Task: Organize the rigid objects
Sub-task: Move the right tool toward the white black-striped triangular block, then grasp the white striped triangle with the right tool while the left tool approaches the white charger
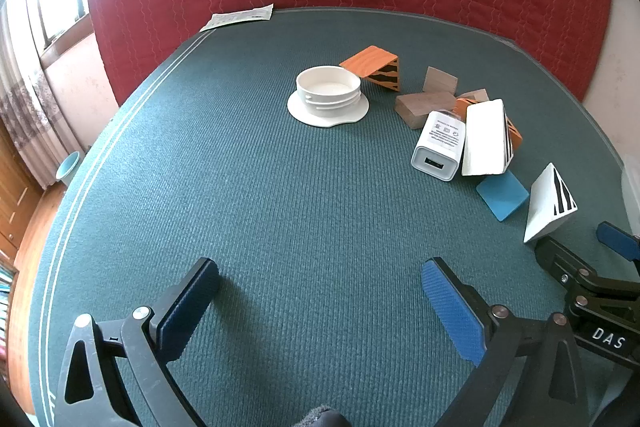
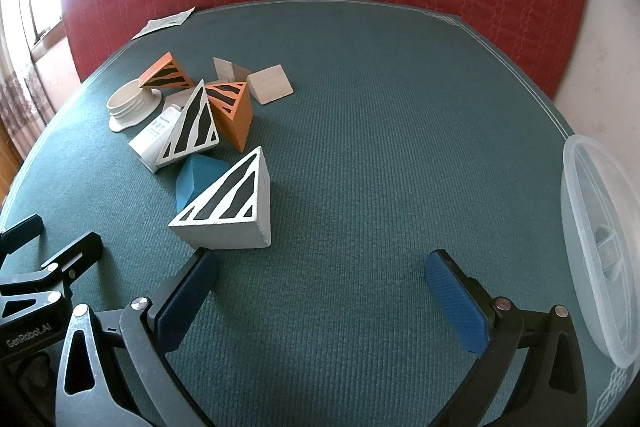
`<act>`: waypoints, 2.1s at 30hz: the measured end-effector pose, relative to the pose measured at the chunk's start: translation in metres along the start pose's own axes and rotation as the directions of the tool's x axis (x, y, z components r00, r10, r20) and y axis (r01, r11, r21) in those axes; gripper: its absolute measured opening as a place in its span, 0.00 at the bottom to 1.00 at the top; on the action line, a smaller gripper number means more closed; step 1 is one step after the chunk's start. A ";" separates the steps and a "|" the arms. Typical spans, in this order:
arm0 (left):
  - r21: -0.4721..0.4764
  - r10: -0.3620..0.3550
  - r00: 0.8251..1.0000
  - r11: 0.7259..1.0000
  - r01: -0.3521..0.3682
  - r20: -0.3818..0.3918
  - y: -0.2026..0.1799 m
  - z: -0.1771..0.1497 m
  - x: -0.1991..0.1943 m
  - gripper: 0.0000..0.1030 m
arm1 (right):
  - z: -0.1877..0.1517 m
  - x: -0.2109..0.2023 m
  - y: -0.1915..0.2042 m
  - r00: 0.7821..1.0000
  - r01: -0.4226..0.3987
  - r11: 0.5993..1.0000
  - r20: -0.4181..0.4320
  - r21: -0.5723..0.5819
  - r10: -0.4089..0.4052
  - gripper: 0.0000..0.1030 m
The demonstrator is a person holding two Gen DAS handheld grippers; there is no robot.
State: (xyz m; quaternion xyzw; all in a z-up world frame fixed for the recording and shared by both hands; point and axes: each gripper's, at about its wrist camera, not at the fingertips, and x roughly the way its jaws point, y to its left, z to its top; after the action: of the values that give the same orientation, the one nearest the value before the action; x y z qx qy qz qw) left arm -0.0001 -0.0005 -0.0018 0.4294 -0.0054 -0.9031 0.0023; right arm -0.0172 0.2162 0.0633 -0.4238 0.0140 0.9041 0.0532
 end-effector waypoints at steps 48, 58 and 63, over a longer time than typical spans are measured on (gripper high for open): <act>0.008 -0.014 1.000 1.000 0.014 -0.004 0.005 -0.004 -0.006 1.00 | -0.018 -0.042 -0.025 0.975 -0.219 0.972 0.030 -0.087 0.222 0.76; 0.008 -0.014 1.000 1.000 0.014 -0.005 0.005 -0.004 -0.006 1.00 | -0.004 -0.035 -0.003 0.963 -0.263 0.958 0.030 -0.115 0.268 0.54; 0.008 -0.014 1.000 1.000 0.014 -0.005 0.005 -0.004 -0.006 1.00 | -0.004 -0.033 -0.001 0.965 -0.255 0.960 0.030 -0.118 0.260 0.47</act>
State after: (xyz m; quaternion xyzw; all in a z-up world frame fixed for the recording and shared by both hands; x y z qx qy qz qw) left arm 0.0065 -0.0051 0.0006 0.4317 -0.0058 -0.9020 -0.0058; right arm 0.0067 0.2142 0.0856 -0.4001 0.0166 0.9120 -0.0884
